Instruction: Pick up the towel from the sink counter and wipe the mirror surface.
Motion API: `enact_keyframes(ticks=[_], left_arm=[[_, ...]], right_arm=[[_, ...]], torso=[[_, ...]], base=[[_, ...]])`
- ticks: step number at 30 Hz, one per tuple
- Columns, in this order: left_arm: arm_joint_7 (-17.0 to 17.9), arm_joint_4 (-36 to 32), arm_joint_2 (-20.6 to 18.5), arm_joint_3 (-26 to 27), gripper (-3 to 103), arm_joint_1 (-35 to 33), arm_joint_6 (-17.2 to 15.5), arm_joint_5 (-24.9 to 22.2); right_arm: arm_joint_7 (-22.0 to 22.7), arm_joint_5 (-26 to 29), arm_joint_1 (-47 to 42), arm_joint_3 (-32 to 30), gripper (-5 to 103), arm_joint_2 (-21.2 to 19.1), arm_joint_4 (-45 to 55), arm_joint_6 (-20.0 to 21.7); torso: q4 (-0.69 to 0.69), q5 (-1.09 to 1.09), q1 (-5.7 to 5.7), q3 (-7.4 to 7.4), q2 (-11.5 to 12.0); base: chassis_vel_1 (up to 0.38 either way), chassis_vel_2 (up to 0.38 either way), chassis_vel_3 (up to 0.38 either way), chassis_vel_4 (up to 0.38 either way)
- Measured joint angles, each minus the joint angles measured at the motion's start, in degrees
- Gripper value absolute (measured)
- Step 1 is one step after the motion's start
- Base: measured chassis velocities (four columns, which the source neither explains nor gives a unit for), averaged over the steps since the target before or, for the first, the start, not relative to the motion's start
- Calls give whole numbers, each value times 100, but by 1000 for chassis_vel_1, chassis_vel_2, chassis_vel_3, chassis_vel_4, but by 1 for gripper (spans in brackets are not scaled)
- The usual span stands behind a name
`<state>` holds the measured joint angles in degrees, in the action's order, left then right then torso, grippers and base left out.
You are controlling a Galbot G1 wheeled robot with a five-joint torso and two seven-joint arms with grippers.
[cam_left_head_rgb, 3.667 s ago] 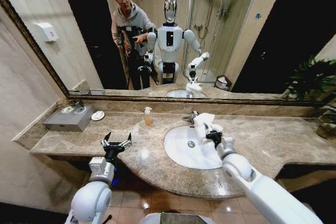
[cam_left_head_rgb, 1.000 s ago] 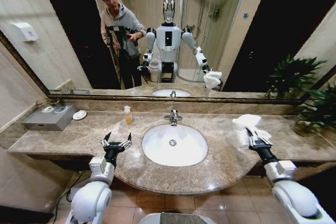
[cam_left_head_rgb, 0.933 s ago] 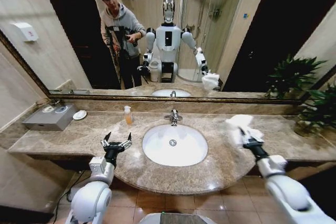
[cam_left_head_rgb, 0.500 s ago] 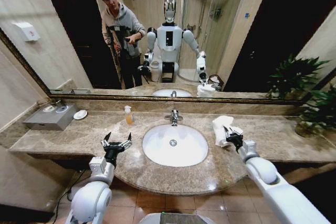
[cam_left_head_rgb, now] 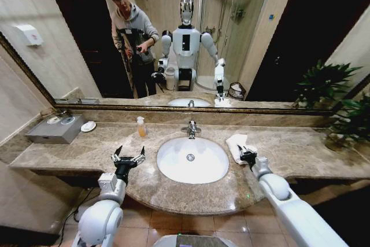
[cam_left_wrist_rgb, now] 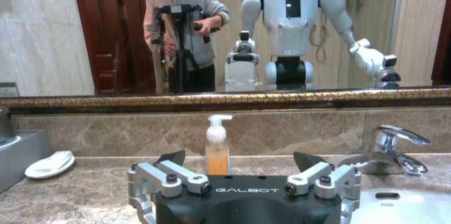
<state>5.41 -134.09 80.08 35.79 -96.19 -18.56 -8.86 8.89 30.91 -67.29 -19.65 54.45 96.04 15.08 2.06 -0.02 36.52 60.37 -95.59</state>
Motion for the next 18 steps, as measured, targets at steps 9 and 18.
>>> enact_keyframes(ticks=[9, 18], left_arm=[[0, 0, 0, 0, 100, 0, 0, 0], [0, 0, 0, 0, 100, 0, 0, 0]], right_arm=[[527, 416, 116, -297, 5, 289, -102, 13], [617, 726, -215, -398, 14, 348, 300, 329]], torso=[[-1, 1, 0, 0, 0], [0, 0, 0, 0, 0]], base=[[0, 0, 0, 0], [0, 0, 0, 0]])
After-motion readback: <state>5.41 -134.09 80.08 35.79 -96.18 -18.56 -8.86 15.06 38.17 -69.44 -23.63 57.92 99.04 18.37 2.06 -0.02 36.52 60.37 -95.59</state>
